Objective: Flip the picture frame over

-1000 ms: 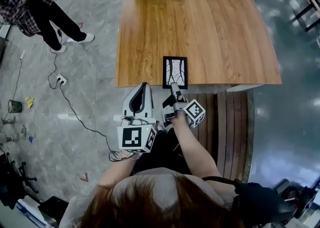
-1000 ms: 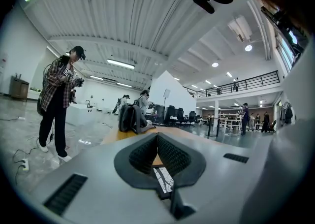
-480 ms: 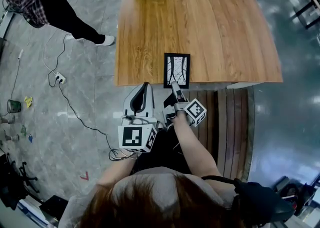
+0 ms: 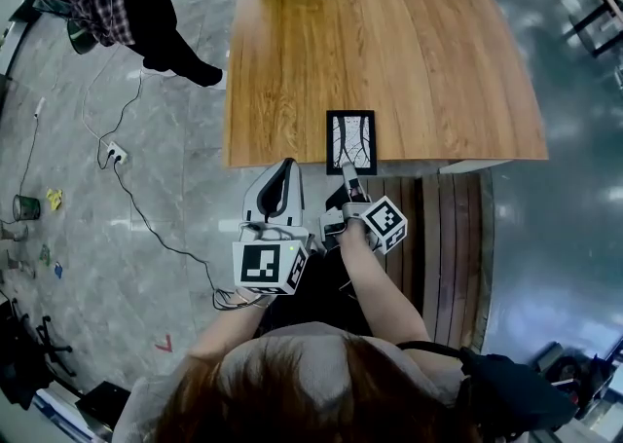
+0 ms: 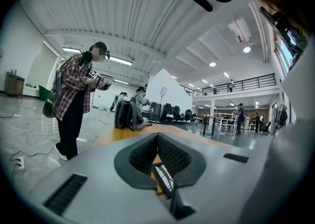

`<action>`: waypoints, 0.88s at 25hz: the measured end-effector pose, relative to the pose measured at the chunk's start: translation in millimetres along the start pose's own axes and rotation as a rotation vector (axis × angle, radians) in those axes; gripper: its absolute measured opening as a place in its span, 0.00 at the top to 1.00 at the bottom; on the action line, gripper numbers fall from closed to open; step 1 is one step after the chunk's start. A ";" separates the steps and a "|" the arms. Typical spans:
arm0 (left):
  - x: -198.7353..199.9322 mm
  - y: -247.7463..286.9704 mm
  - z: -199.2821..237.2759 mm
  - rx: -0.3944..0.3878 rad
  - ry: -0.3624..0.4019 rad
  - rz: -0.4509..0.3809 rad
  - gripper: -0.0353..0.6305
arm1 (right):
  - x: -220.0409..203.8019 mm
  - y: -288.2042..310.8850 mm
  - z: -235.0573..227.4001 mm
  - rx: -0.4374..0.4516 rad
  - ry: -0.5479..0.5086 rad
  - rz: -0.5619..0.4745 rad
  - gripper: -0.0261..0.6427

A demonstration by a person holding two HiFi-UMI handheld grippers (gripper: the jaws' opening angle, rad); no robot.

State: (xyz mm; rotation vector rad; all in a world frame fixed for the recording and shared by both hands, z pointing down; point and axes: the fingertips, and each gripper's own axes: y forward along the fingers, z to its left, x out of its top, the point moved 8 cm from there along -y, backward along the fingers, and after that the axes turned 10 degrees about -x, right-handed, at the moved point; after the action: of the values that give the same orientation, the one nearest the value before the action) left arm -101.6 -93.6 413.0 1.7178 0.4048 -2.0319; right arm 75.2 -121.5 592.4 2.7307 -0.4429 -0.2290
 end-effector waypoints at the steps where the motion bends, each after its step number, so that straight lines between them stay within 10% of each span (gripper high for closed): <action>1: 0.6 0.3 -0.6 -0.002 0.000 -0.003 0.94 | 1.4 -2.6 3.6 -0.008 -0.037 -0.002 0.83; 8: 5.5 2.7 -0.6 0.004 -0.006 -0.023 0.94 | 33.7 -17.3 47.8 -0.084 -0.559 -0.066 0.83; 22: 16.1 -7.8 14.3 0.071 -0.005 -0.054 0.94 | 22.0 -10.7 109.0 -0.207 -2.164 -0.301 0.83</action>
State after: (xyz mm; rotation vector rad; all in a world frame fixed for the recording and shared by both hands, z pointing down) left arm -119.7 -96.3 399.3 1.7609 0.3859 -2.1125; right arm 75.4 -154.9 485.8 1.1615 -0.3300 -2.8642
